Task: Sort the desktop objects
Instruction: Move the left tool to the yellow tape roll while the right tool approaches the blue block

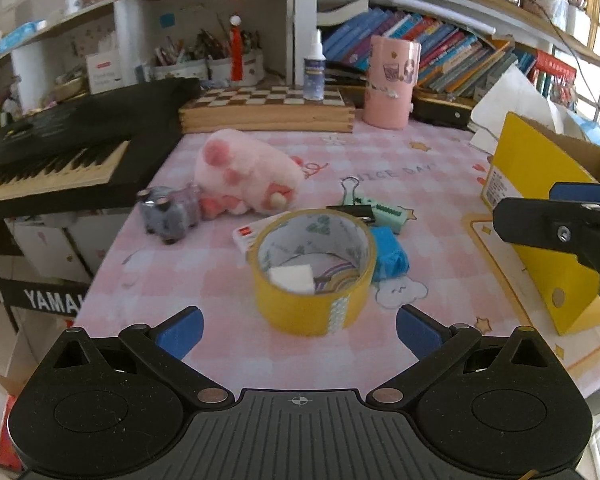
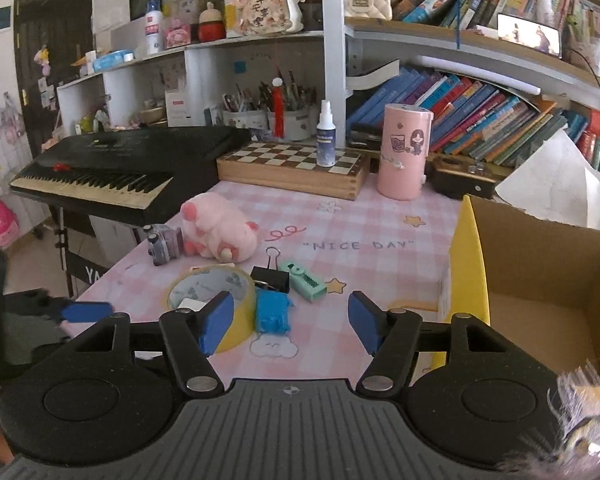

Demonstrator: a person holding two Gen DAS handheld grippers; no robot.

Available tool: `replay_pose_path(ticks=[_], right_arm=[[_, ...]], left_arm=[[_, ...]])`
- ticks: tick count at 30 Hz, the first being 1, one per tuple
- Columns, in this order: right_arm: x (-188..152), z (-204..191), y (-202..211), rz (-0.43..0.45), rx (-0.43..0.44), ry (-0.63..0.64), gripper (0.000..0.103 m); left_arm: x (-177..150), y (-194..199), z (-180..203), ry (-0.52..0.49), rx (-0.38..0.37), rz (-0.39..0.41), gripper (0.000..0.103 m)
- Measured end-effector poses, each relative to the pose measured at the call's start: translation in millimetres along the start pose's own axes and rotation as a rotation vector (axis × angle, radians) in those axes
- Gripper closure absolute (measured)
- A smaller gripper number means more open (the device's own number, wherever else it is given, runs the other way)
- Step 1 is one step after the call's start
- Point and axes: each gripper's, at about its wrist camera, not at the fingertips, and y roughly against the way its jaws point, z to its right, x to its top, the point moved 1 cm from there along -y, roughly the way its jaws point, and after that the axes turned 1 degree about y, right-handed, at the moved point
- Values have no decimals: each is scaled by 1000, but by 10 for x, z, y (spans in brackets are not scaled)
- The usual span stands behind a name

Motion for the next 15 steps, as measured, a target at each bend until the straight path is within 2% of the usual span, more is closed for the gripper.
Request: replay_pose_path(ticks=[12, 15], right_arm=[[100, 221, -225, -21, 17, -6, 35], [117, 256, -293, -32, 21, -6, 34]], left_arm=[[199, -432, 154, -51, 33, -7, 1], [197, -470, 174, -65, 30, -10, 9]])
